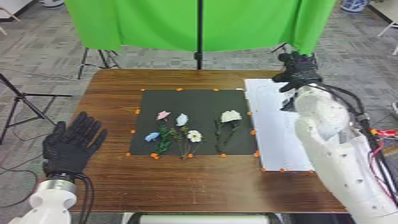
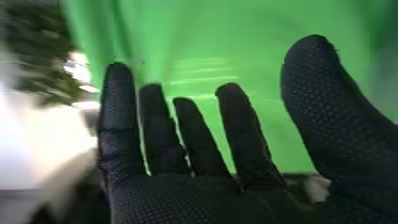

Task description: Arrange flowers

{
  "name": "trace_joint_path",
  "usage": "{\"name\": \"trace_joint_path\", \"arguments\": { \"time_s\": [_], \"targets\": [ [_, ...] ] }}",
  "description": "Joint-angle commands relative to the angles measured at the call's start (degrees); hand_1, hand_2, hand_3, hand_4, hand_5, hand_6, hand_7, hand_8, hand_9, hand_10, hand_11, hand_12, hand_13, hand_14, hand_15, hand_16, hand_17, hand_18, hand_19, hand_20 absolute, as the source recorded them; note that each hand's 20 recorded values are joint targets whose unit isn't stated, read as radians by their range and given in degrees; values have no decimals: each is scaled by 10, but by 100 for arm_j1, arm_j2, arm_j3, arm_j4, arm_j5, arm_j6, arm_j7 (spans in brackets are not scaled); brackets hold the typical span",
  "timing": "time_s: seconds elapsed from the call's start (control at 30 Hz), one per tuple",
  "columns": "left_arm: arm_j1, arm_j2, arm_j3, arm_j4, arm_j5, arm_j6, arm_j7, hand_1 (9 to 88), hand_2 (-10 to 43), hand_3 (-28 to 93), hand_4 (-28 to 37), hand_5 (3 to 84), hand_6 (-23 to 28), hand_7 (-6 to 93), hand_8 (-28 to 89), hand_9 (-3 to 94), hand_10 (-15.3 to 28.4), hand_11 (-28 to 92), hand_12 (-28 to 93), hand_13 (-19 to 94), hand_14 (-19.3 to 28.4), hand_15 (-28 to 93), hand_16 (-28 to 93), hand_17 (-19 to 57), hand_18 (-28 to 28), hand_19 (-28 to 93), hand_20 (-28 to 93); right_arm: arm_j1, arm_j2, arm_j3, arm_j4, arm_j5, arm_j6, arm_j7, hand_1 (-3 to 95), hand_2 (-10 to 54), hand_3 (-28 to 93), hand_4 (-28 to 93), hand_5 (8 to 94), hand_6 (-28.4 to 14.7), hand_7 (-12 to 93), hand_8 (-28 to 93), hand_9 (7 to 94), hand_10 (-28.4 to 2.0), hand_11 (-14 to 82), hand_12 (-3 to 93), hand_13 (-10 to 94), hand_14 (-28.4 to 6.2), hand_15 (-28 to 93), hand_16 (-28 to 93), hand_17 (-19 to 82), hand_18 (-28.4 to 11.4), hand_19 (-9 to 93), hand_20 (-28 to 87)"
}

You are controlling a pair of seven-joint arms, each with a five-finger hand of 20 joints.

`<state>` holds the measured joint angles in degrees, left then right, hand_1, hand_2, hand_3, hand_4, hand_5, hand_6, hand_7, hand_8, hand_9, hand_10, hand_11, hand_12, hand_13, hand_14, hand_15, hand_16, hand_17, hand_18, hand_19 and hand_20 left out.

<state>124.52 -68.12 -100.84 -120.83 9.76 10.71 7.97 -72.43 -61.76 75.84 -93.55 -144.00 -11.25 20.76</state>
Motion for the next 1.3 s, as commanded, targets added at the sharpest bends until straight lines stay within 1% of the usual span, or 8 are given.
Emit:
{"name": "trace_joint_path", "arguments": {
  "time_s": [0.03, 0.4, 0.57, 0.63, 0.7, 0.87, 1.2, 1.3],
  "targets": [
    [-47, -5, 91, 60, 166, -166, -65, 279, 132, 772, -283, 489, 87, 188, -101, 441, 157, 286, 134, 328, 169, 502, -73, -59, 164, 396, 160, 544, -34, 207, 899, -333, -1937, -44, 428, -95, 814, -282, 344, -49, 160, -128, 267, -170, 83, 103, 208, -192, 249, 109, 132, -223, 559, 208],
    [-124, -35, 218, 182, 265, -513, -304, 280, 130, 769, -283, 487, 72, 187, -100, 433, 154, 281, 139, 322, 166, 493, -66, -60, 164, 392, 161, 284, -415, 446, 1646, -746, -1474, -264, 497, -95, 793, -283, 344, -26, 222, -168, 276, -136, 128, 74, 269, -160, 273, 106, 181, -209, 581, 197],
    [-96, 16, 330, 192, 288, -405, -72, 282, 128, 763, -283, 485, 74, 181, -101, 430, 156, 276, 139, 320, 166, 490, -64, -61, 164, 390, 160, 270, -472, 377, 1698, -478, -1355, -200, 519, -95, 740, -283, 362, -19, 237, -177, 310, -127, 143, 69, 338, -138, 305, 103, 222, -207, 629, 205],
    [-109, 22, 348, 210, 505, -594, -57, 282, 127, 765, -283, 490, 65, 184, -100, 432, 155, 276, 140, 320, 165, 490, -63, -61, 164, 390, 161, 242, -457, 347, 1733, -540, -1186, -241, 521, -95, 715, -283, 399, -22, 241, -176, 394, -138, 163, 98, 406, -129, 359, 119, 236, -213, 669, 223],
    [-167, -11, 344, 260, 433, -812, -134, 284, 126, 766, -283, 496, 56, 185, -102, 433, 154, 276, 140, 320, 163, 489, -63, -61, 164, 389, 161, 190, -406, 290, 1741, -549, -997, -214, 529, -95, 694, -283, 471, -13, 255, -176, 513, -122, 225, 145, 491, -115, 427, 147, 259, -214, 722, 264],
    [-154, -10, 318, 262, 517, -834, -161, 285, 124, 762, -283, 490, 61, 177, -103, 430, 152, 273, 139, 319, 161, 485, -61, -61, 163, 384, 160, 72, -346, 179, 1660, -503, -623, -283, 610, -95, 562, -283, 662, 8, 379, -56, 800, -88, 160, 436, 656, -70, 468, 368, 313, -212, 789, 372],
    [-119, -41, 142, 254, 583, -920, -183, 282, 127, 760, -283, 473, 73, 163, -94, 421, 153, 259, 139, 315, 163, 473, -56, -61, 163, 376, 160, -644, 259, -278, 287, 119, 189, -257, 574, -95, 670, -283, 717, 4, 398, -20, 841, -92, 172, 458, 689, -71, 476, 396, 326, -216, 804, 387],
    [-134, -54, 86, 303, 610, -1145, -210, 280, 127, 761, -283, 472, 75, 162, -94, 419, 154, 258, 139, 314, 164, 472, -55, -61, 163, 375, 161, -1124, 464, -287, -551, 521, 341, 64, 567, -95, 685, -283, 717, 0, 388, -19, 838, -95, 167, 457, 686, -73, 475, 397, 326, -217, 805, 387]
  ]
}}
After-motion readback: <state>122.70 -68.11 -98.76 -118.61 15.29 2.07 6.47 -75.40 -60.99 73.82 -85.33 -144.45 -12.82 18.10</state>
